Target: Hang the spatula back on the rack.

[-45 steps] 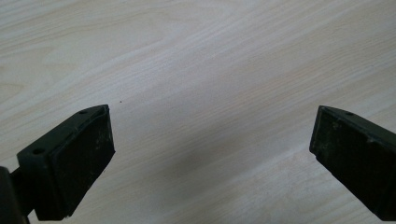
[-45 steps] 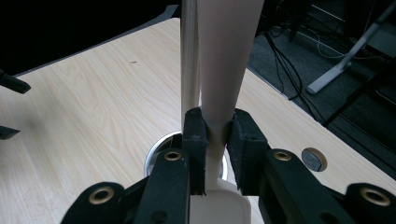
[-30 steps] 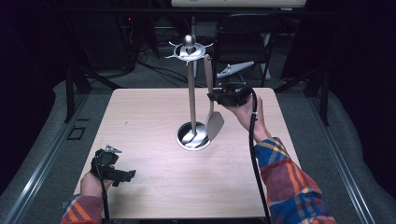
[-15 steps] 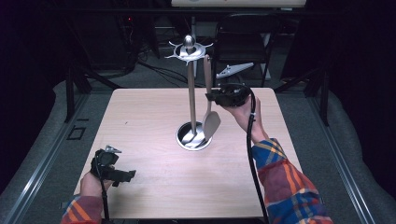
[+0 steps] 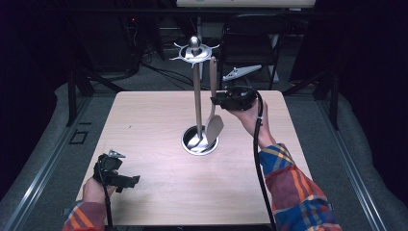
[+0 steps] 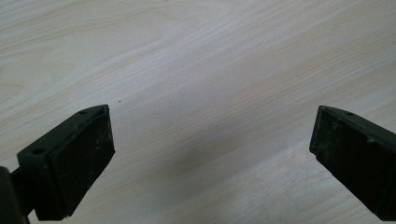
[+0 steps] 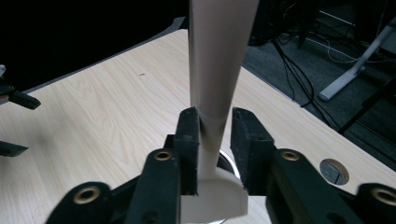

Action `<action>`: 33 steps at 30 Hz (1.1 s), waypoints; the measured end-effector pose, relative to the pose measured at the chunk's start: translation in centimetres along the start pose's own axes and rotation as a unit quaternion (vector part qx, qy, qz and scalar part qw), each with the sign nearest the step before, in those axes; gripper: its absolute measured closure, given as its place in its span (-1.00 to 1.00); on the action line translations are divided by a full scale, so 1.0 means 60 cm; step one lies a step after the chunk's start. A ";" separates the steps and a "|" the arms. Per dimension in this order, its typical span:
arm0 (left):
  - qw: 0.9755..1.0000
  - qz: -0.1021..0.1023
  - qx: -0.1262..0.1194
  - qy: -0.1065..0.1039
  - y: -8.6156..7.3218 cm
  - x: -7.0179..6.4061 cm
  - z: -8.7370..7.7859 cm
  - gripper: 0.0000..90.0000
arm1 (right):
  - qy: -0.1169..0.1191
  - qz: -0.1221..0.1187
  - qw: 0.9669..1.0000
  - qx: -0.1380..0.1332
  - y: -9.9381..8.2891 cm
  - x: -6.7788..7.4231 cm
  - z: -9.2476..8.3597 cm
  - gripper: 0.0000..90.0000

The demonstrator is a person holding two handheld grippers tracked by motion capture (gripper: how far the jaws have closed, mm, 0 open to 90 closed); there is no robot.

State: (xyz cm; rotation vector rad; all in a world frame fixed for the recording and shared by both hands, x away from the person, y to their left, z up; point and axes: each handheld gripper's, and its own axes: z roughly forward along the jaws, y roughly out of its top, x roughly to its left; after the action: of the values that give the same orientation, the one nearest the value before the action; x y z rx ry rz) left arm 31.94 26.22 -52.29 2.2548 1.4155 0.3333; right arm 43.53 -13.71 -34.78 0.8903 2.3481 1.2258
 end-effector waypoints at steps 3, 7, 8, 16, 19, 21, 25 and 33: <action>1.000 0.000 0.000 0.000 0.000 0.000 0.000 -1.00 | 0.000 0.004 1.000 -0.001 -0.001 -0.001 -0.002 0.44; 1.000 0.000 0.000 -0.001 0.000 0.000 -0.001 -1.00 | 0.002 0.006 1.000 0.003 -0.004 -0.001 -0.007 0.21; 1.000 0.001 0.000 -0.001 0.000 0.000 -0.001 -1.00 | 0.002 0.007 1.000 0.005 -0.005 -0.002 -0.008 0.15; 1.000 0.001 0.000 -0.002 0.000 0.000 -0.001 -1.00 | -0.001 0.019 0.999 0.037 -0.033 -0.008 -0.019 -0.36; 1.000 0.000 -0.001 -0.001 0.000 0.000 -0.001 -1.00 | -0.005 0.024 0.998 0.050 -0.044 -0.009 -0.025 -0.50; 1.000 0.000 -0.001 -0.001 0.000 -0.001 -0.001 -1.00 | -0.005 0.027 0.998 0.056 -0.053 -0.012 -0.030 -0.57; 1.000 0.000 -0.001 -0.001 0.000 0.000 -0.001 -1.00 | -0.005 0.038 0.997 0.071 -0.078 -0.013 -0.037 -0.65; 1.000 -0.001 -0.002 0.000 -0.001 -0.001 -0.002 -1.00 | -0.005 0.041 0.993 0.111 -0.141 -0.014 -0.046 -0.71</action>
State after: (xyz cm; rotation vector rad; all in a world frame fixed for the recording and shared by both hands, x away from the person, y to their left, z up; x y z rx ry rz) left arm 31.80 26.20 -52.20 2.2503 1.4145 0.3359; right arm 39.48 -19.59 -40.14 1.0694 2.4975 0.9986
